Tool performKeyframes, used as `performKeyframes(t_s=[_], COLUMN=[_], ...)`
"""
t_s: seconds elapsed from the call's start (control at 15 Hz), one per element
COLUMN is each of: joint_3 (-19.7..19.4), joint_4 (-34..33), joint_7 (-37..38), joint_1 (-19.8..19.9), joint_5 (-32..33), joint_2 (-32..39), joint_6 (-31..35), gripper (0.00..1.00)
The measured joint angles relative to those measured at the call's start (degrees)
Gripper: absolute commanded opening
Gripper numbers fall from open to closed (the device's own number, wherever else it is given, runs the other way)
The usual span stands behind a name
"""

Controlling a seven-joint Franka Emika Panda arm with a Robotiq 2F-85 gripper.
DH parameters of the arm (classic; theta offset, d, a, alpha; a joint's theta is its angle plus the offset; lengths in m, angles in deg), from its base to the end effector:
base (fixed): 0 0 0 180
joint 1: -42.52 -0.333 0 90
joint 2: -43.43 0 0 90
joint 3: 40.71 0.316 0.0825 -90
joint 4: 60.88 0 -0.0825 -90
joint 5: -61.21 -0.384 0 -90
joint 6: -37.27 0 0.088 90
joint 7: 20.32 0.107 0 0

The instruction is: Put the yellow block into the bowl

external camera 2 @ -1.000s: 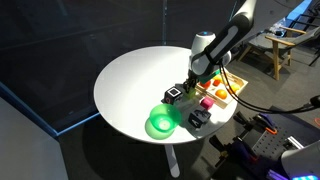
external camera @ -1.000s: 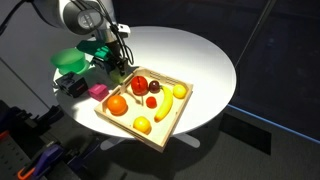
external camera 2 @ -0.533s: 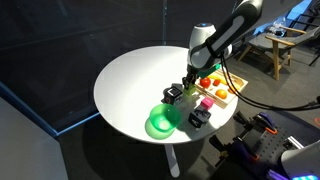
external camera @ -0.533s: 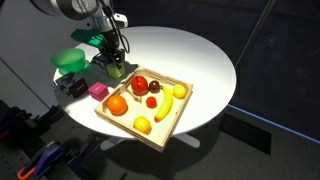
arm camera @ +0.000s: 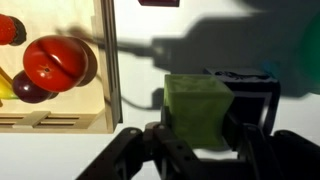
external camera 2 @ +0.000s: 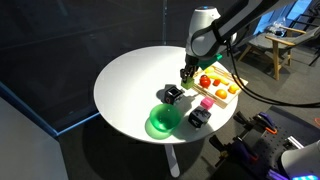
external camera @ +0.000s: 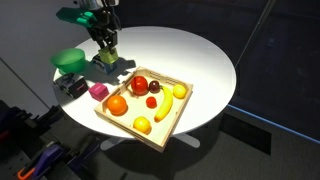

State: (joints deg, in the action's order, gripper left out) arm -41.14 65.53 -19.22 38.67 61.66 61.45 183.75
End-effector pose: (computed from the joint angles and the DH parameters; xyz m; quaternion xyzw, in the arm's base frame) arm 0.5575 0.0334 0.2398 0.9996 0.0237 0.0180 0.0027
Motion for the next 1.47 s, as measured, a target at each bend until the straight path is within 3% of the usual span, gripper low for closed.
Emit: performKeyframes(t_s=[0.93, 1.47], joint_3=[9.5, 11.4], joint_4=[3.5, 3.9], joint_7=[-2.1, -3.8], joint_1=[-3.4, -4.4], joint_5=[-1.3, -2.1], joint_2=[-5.0, -5.0], joint_6=[-2.5, -2.5], gripper=[0.27, 0.27])
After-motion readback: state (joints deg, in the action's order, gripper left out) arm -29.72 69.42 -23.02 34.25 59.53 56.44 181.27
